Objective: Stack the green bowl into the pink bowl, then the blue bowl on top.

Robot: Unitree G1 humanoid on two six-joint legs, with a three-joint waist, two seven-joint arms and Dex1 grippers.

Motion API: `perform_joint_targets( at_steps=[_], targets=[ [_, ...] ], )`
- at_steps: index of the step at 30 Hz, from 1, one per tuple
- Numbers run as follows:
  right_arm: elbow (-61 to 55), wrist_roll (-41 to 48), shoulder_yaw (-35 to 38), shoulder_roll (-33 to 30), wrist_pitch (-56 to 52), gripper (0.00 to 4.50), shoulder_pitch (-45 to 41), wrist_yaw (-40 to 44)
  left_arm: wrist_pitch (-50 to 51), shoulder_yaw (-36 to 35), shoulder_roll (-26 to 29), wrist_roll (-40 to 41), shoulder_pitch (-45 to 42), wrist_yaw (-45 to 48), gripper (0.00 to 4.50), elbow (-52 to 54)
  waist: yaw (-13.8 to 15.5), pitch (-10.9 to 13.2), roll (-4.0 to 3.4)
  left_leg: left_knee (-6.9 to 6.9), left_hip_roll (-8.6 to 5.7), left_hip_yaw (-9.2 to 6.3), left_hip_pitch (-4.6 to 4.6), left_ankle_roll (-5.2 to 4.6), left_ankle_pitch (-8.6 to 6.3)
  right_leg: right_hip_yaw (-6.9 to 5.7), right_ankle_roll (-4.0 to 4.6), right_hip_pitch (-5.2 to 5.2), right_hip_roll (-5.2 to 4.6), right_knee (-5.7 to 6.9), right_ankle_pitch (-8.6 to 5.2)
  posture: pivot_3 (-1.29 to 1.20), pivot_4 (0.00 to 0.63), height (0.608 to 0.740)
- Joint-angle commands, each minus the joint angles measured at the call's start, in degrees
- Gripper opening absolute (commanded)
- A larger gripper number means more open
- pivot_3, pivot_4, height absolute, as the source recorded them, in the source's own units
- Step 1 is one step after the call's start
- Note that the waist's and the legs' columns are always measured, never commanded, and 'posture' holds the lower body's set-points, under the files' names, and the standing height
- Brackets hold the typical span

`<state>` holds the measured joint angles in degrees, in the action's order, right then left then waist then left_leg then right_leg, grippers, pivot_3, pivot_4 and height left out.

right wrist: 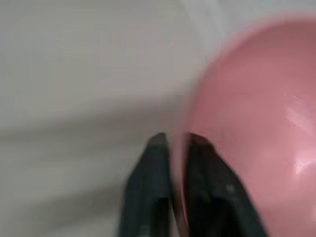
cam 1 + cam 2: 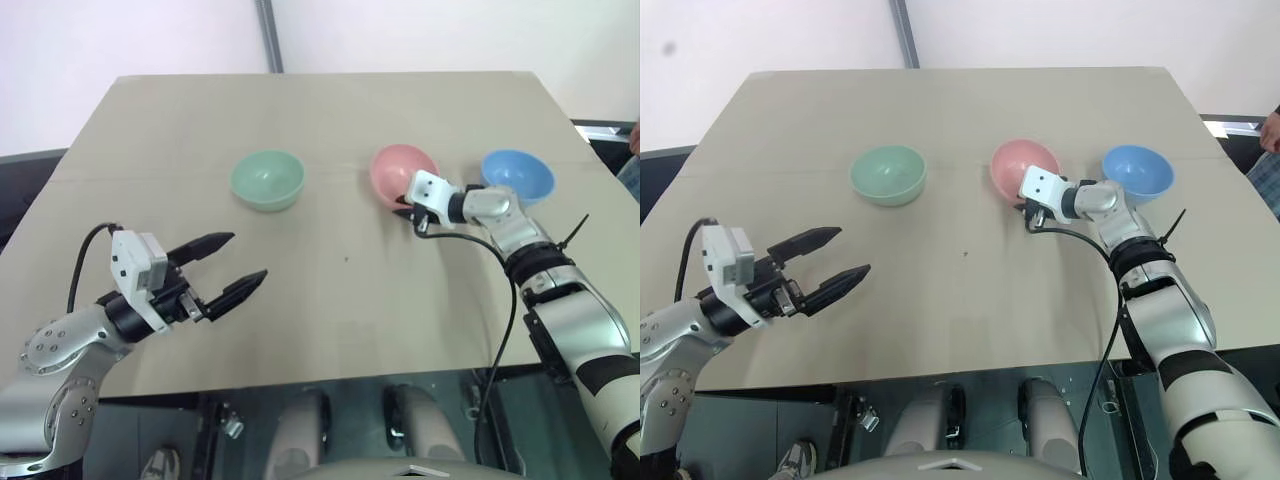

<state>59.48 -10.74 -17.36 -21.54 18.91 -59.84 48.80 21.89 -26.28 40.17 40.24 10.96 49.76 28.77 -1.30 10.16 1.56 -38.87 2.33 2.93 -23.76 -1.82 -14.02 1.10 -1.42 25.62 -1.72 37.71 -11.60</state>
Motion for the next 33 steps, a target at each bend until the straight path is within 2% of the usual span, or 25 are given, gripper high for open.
perform_joint_targets(
  at_steps=[1,3,5,8,11,14,16,17,20,23,29,31,33],
  targets=[
    [-1.37,-0.74,0.27,0.36,3.78,0.15,-1.98,-0.24,-0.8,-1.54,-0.03,0.75,-0.03,-0.75,4.5,2.22,-0.19,0.0,0.0,0.0,0.0,-0.01,0.0,0.0,0.0,-0.01,0.0,0.0,0.02,0.0,0.0,0.0,0.15,0.74],
    [-4.05,0.71,0.88,0.73,4.57,0.15,-1.42,2.39,-0.89,-1.52,-0.09,0.62,-0.22,-1.08,4.5,1.8,-0.27,0.01,-0.01,0.0,0.0,-0.01,-0.01,0.0,0.0,-0.01,0.0,0.0,0.02,0.0,0.0,0.0,0.15,0.74],
    [-12.07,5.21,1.68,1.72,2.51,0.15,1.23,8.2,-0.77,-1.74,-0.35,0.5,-0.36,-1.79,4.5,0.62,-0.51,0.01,-0.02,0.0,0.02,-0.01,-0.02,0.0,0.0,0.0,0.0,0.0,0.0,-0.01,0.0,0.0,0.15,0.74],
    [-33.3,11.12,-0.94,2.5,-5.79,0.15,9.72,15.13,-1.52,-2.17,-0.67,-2.33,-0.67,-3.68,4.5,-3.45,-0.63,-0.02,-0.02,0.07,0.06,-0.04,-0.03,0.0,0.0,-0.02,-0.19,0.0,-0.01,-0.03,0.11,0.0,0.15,0.74],
    [-48.16,11.78,-3.49,3.21,-14.67,0.15,16.03,15.23,-2.76,-2.41,-0.52,-5.1,-2.13,-5.61,4.5,-6.84,-0.63,-0.01,-0.03,0.28,0.08,-0.12,0.03,0.0,0.0,-0.1,-0.22,0.02,-0.02,-0.02,0.12,0.0,0.15,0.74],
    [-53.1,10.42,-5.37,4.17,-20.07,0.15,18.31,13.96,-3.12,-2.21,0.04,-6.21,-4.25,-6.41,4.5,-9.13,-0.59,-0.01,-0.03,0.28,0.05,-0.12,0.02,0.02,0.01,-0.15,-0.21,0.03,-0.06,-0.03,0.12,0.0,0.15,0.74],
    [-53.8,8.85,-6.54,4.4,-21.87,0.89,18.84,12.84,-3.94,-1.69,0.42,-7.39,-5.55,-6.28,4.5,-10.71,-0.55,-0.04,0.01,0.18,0.02,-0.1,0.02,0.03,0.02,-0.14,-0.02,0.0,-0.11,-0.02,-0.01,0.0,0.15,0.74],
    [-53.94,8.1,-7.1,4.1,-22.3,1.12,18.95,12.7,-4.03,-1.43,0.5,-7.74,-6.23,-6.32,4.5,-11.22,-0.54,-0.06,0.04,0.13,0.01,-0.09,0.03,0.03,0.02,-0.14,-0.01,-0.02,-0.12,-0.01,-0.01,0.0,0.15,0.74],
    [-55.07,7.19,-7.29,3.26,-23.16,2.31,19.38,12.05,-4.16,-0.43,0.71,-9.66,-8.35,-7.79,4.5,-11.51,-0.41,-0.06,0.04,0.12,0.0,-0.11,0.03,0.05,0.03,-0.16,-0.01,-0.02,-0.12,0.0,-0.01,0.0,0.15,0.74],
    [-58.66,7.74,-6.15,1.55,-24.63,3.61,20.44,12.26,-5.91,2.05,1.85,-16.66,-10.56,-11.21,4.5,-11.54,-0.07,-0.05,0.03,0.13,-0.01,-0.13,-0.01,0.06,0.04,-0.18,0.01,0.0,-0.1,-0.01,-0.01,0.0,0.15,0.74],
    [-71.83,15.18,-0.55,-3.02,-35.34,3.61,23.48,13.36,-5.78,8.87,7.87,-24.61,-19.83,-10.14,4.5,-15.41,0.74,-0.04,0.03,0.2,-0.05,-0.08,-0.03,0.06,0.03,-0.21,0.0,0.02,-0.06,-0.06,-0.01,0.0,0.15,0.74],
    [-77.79,18.88,3.42,-4.86,-41.51,3.61,25.37,12.17,-7.23,17.86,13.76,-33.17,-27.18,-6.29,4.5,-19.24,1.02,-0.04,0.08,0.19,-0.08,-0.05,-0.06,0.06,0.03,-0.29,-0.01,-0.01,-0.07,-0.05,-0.02,0.0,0.15,0.74],
    [-82.01,20.71,6.36,-6.16,-46.06,3.61,27.01,9.9,-12.08,25.92,17.06,-39.44,-34.71,-1.36,4.5,-24.54,1.59,-0.04,0.08,0.17,-0.18,0.01,-0.07,0.07,0.04,-0.36,-0.01,-0.05,-0.06,-0.06,-0.03,0.0,0.15,0.74]
  ],
)
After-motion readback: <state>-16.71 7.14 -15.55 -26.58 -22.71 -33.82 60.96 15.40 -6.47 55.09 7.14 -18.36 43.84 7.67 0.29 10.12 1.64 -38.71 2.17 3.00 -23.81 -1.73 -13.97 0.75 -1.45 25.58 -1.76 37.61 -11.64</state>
